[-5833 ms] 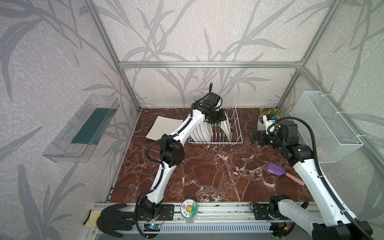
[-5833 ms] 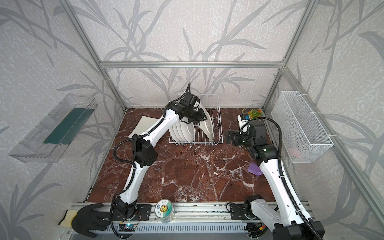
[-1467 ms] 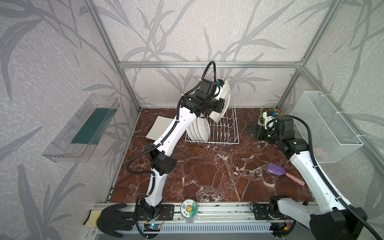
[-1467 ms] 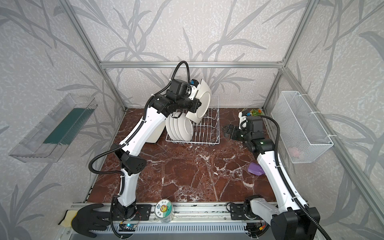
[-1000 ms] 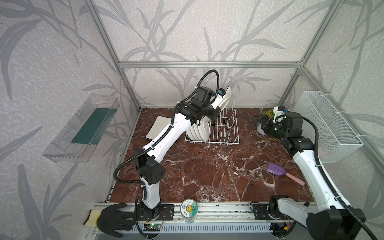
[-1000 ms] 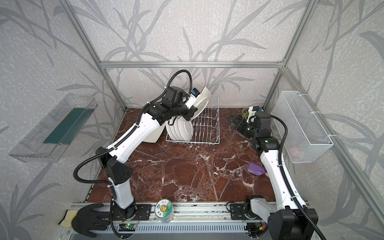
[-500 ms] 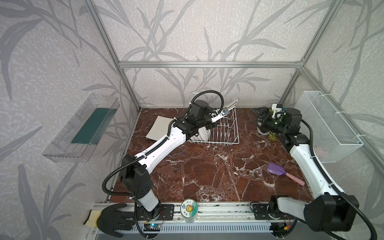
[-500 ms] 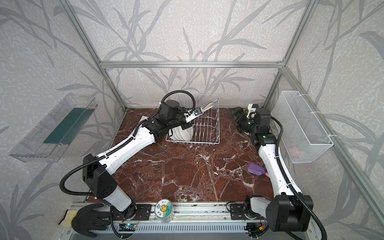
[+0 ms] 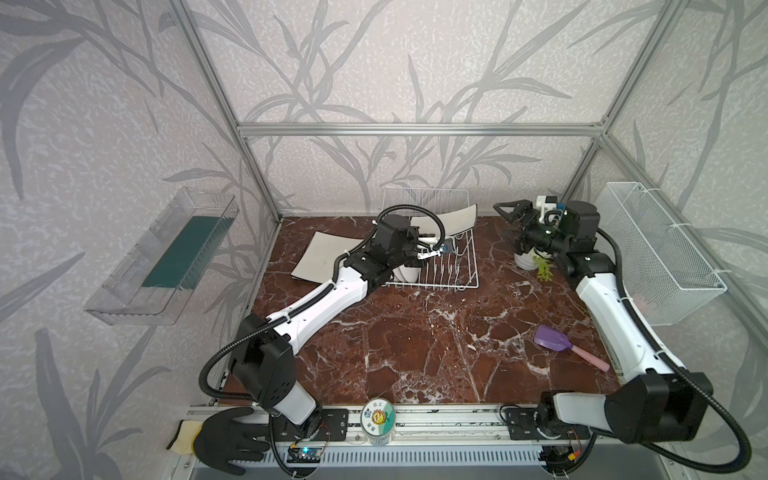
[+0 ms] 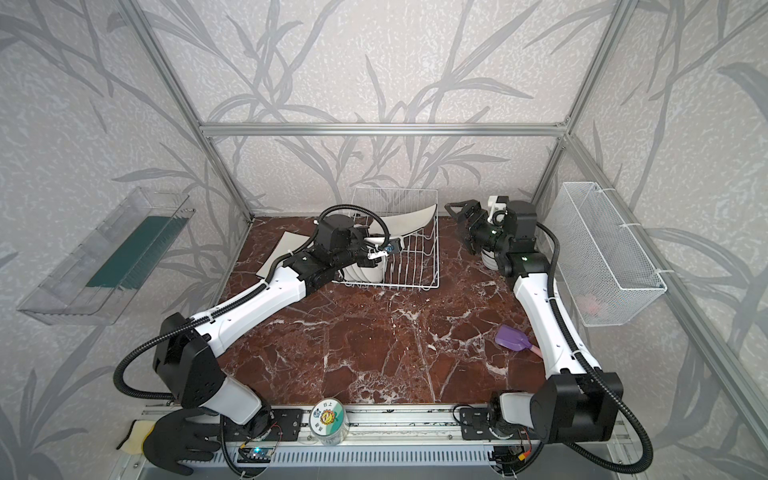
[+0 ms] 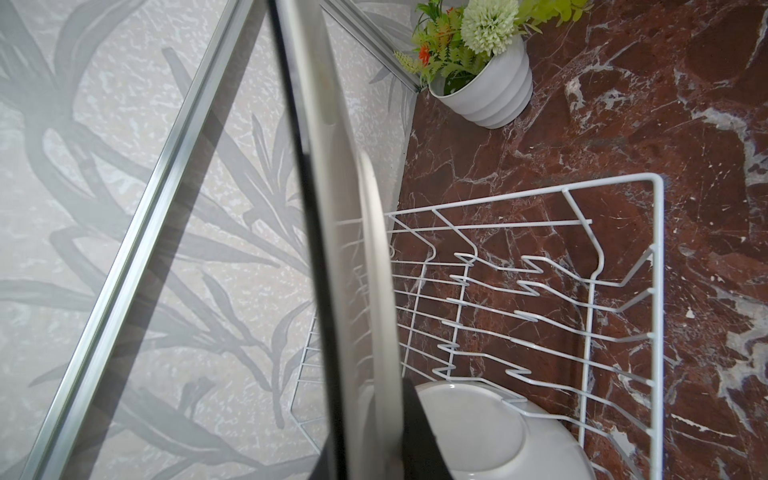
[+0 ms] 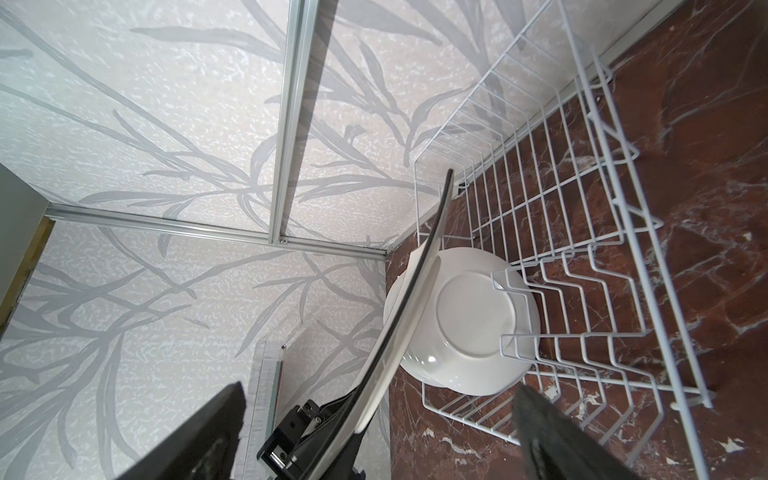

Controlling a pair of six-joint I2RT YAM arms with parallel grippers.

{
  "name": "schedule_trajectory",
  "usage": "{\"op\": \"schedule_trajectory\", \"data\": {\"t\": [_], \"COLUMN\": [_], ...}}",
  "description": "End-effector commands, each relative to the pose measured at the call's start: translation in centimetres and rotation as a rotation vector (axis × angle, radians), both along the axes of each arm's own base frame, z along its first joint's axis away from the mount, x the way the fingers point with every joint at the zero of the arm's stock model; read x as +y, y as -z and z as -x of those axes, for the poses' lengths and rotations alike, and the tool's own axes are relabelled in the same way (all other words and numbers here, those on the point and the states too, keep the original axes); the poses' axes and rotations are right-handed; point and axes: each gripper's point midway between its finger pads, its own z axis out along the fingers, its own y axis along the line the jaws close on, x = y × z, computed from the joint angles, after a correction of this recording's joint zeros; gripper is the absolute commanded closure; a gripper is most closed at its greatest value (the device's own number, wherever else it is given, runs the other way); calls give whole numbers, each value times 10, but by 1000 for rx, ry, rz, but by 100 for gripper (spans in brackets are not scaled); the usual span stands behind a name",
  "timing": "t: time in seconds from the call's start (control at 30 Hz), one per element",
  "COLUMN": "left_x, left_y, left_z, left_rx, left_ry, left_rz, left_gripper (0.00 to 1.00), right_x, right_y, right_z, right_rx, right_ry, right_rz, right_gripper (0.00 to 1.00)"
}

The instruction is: Unload the plates from the dish rack

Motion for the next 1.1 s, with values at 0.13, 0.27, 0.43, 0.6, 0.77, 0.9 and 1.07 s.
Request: {"op": "schedule_trajectory", "data": {"t": [0.13,0.27,0.43,0.6,0.77,0.9,1.07], "left_x": [1,1,0,0,1,1,2], "left_y": [-109,-107,-106,-101,-92,-88,-84], "left_z": [14,15,21,22,22,21,20], "left_rx": [-369,-379,-393,-401,-414,-436,-452], "left_ry": [52,59,82,89,93,93,85], "left_rz": [129,121,120,105,67,37,27], "left_gripper": [100,100,100,100,100,100,100], "right_x": [30,42,52,65,70,76,83], "right_y": [17,24,30,32,35,35,38], "right_z": [-5,-9,-16,-21,-23,-23,-21], "right_rx": [72,90,108,120,128,127,139], "right_ry": [-59,-78,-80,-111,-123,-146,-166], "right_rz": [6,-6,-24,-29,-44,-61,-64], "right_gripper": [1,2,8,17,27,41,46]}}
